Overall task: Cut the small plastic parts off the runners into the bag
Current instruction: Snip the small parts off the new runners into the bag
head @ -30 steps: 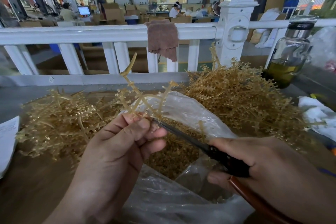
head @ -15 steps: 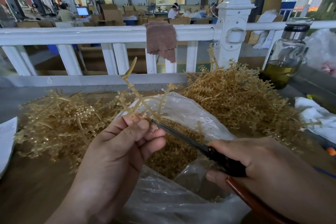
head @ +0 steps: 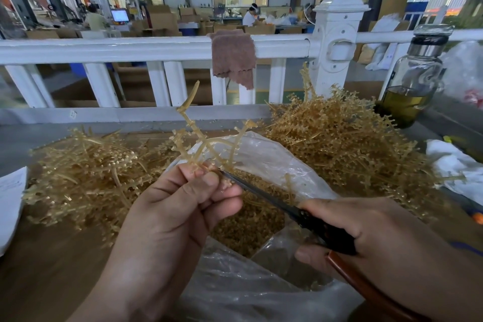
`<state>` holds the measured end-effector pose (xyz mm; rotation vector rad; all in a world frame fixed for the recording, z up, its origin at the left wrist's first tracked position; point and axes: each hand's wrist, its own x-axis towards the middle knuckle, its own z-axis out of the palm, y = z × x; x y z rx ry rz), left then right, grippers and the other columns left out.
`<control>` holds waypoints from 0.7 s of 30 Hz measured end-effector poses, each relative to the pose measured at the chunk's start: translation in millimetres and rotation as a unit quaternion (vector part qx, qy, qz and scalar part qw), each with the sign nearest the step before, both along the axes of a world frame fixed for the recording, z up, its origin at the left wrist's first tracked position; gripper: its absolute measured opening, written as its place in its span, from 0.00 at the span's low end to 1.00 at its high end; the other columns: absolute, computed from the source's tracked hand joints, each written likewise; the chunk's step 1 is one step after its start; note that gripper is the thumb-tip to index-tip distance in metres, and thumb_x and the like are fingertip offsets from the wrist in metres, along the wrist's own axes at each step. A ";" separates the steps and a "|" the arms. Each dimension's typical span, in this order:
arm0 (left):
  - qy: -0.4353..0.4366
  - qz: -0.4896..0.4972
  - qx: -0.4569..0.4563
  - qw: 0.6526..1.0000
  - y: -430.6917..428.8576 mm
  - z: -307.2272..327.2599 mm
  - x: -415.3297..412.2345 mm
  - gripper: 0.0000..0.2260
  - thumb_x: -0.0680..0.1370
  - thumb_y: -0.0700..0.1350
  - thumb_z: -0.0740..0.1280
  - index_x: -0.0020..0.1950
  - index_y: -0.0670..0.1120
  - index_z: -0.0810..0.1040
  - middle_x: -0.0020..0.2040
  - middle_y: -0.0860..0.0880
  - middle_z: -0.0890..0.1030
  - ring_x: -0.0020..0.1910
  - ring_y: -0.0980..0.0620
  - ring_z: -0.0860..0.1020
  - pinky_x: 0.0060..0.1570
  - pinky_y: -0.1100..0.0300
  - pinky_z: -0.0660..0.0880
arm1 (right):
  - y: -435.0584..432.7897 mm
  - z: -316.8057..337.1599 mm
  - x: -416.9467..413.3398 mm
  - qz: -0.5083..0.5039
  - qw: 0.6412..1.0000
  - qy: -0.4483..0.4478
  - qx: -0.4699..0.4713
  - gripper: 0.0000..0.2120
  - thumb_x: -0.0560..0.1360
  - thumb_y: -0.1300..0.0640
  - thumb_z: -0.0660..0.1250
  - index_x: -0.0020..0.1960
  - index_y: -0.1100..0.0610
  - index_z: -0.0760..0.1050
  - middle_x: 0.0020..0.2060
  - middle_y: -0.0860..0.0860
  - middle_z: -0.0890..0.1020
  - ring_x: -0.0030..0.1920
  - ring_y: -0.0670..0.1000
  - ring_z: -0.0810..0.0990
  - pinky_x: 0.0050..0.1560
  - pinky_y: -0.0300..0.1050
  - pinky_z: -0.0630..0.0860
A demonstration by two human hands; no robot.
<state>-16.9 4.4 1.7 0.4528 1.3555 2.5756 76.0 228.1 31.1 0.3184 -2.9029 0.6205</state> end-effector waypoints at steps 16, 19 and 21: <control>-0.007 0.025 -0.007 1.000 1.3 0.4 2.7 0.06 0.67 0.40 0.75 0.33 0.49 0.81 0.35 0.44 0.83 0.37 0.48 0.86 0.35 0.59 0.82 | -3.9 1.3 0.2 0.001 1.000 0.002 0.011 0.17 0.72 0.32 0.60 0.47 0.43 0.77 0.36 0.39 0.78 0.38 0.40 0.78 0.35 0.36 0.70; -0.009 0.025 -0.006 1.000 2.4 0.7 4.4 0.07 0.68 0.39 0.68 0.32 0.49 0.81 0.35 0.44 0.83 0.37 0.48 0.86 0.35 0.59 0.82 | -4.5 0.8 0.1 0.003 1.000 -0.001 0.018 0.17 0.72 0.34 0.61 0.48 0.45 0.78 0.34 0.40 0.78 0.38 0.40 0.78 0.36 0.34 0.70; -0.009 0.022 -0.004 1.000 2.9 2.0 5.5 0.05 0.67 0.40 0.69 0.32 0.49 0.81 0.34 0.44 0.82 0.36 0.48 0.86 0.35 0.60 0.82 | -4.4 0.6 0.2 0.004 1.000 -0.002 0.012 0.15 0.73 0.35 0.63 0.47 0.45 0.78 0.33 0.39 0.78 0.37 0.41 0.78 0.35 0.33 0.69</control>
